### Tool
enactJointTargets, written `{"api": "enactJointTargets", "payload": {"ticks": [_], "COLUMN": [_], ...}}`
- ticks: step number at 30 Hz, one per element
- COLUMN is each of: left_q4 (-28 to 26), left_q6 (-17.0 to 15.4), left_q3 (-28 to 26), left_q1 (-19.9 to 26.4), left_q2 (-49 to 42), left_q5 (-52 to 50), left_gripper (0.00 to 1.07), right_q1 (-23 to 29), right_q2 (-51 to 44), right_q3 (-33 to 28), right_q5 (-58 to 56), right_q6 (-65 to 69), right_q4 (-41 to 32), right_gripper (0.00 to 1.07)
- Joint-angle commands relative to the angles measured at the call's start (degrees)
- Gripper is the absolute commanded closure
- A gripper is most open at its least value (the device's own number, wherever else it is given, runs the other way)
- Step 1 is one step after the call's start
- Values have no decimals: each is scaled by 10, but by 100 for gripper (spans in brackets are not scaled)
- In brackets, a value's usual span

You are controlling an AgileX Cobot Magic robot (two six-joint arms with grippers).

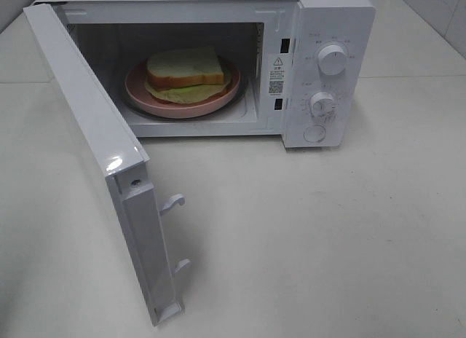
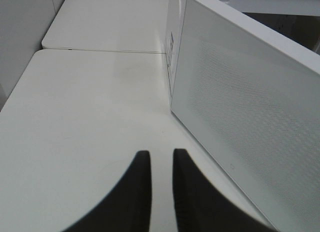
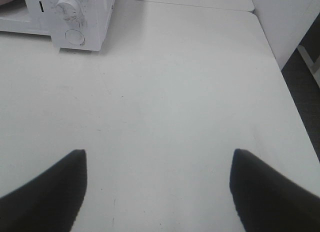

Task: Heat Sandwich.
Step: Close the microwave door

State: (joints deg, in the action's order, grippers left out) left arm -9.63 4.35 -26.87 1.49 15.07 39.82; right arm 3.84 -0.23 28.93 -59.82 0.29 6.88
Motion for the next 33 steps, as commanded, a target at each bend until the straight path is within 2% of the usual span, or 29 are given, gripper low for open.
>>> {"api": "enactJointTargets", "payload": {"ticks": [1, 8, 11, 12, 15, 24, 26, 31, 33], "left_q4": [-5, -3, -4, -4, -5, -4, -1, 17, 34], "left_q6": [-3, 2, 36, 36, 58, 58, 57, 51, 38], "left_q3": [25, 60, 84, 84, 115, 181, 182, 182, 180], "left_q1": [0, 0, 0, 0, 0, 0, 0, 0, 0], "left_q2": [24, 68, 96, 96, 118, 172, 207, 246, 282], "left_q5": [-59, -150, -225, -225, -315, -508, -560, -605, -633], "left_gripper": [107, 107, 107, 107, 107, 107, 107, 107, 107], "right_q1": [-2, -2, -2, -2, -2, -2, -2, -2, -2], "right_q2": [-15, -15, -15, -15, -15, -15, -15, -15, -15], "right_q3": [-1, -1, -1, -1, -1, -1, -1, -1, -1], "right_q5": [5, 5, 5, 5, 5, 5, 5, 5, 5], "right_q6": [6, 6, 6, 6, 6, 6, 6, 6, 6], "right_q4": [-1, -1, -1, -1, -1, -1, -1, -1, -1], "right_gripper": [31, 31, 31, 31, 31, 31, 31, 31, 31]}}
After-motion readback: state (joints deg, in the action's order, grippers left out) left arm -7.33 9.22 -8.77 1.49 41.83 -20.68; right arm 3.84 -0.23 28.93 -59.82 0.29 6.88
